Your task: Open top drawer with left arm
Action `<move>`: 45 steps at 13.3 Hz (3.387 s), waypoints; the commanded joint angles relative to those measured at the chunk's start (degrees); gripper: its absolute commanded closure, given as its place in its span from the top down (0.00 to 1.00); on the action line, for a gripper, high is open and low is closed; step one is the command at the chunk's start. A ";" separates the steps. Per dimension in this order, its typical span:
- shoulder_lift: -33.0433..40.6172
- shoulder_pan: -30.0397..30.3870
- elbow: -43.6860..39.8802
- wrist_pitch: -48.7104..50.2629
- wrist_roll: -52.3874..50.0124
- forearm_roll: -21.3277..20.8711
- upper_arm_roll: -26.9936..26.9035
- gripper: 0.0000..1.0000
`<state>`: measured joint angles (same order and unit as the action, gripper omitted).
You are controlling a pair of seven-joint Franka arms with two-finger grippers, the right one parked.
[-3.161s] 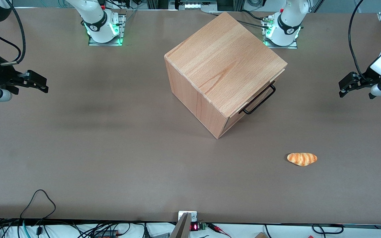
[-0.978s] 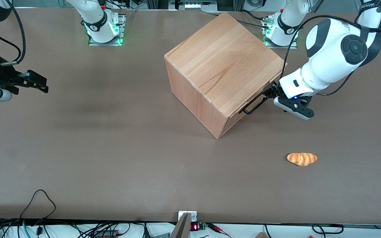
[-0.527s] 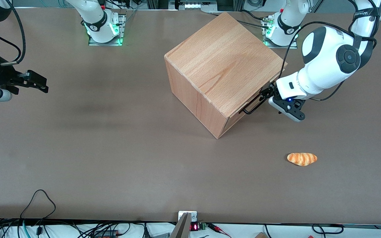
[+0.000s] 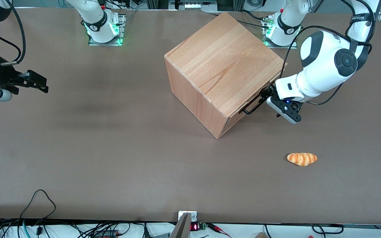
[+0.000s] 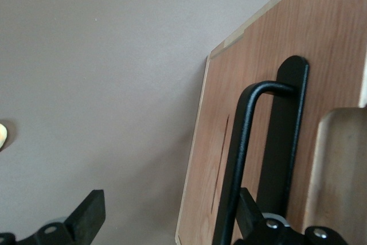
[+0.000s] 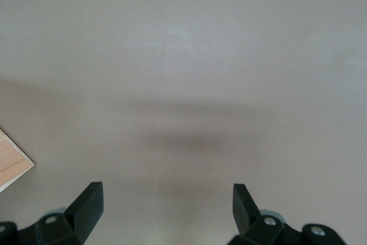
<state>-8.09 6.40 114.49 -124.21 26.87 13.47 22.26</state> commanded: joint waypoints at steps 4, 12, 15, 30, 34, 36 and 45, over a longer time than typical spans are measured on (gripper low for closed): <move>-0.34 0.45 0.56 -1.30 2.66 1.65 -0.28 1.00; -3.51 0.90 -0.66 -1.39 12.06 1.56 -7.83 1.00; -5.17 0.98 -3.65 -1.39 14.26 1.38 -11.17 1.00; -5.54 1.60 -11.30 -4.11 13.43 1.38 -18.04 1.00; -1.93 1.60 -11.48 -0.96 7.06 1.47 -17.95 1.00; 0.00 1.60 -11.48 1.50 6.01 1.38 -17.95 1.00; 12.91 1.51 -11.30 22.58 -7.42 -5.82 -19.27 1.00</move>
<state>1.82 7.90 102.61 -105.49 23.01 9.95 3.29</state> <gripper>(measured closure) 0.000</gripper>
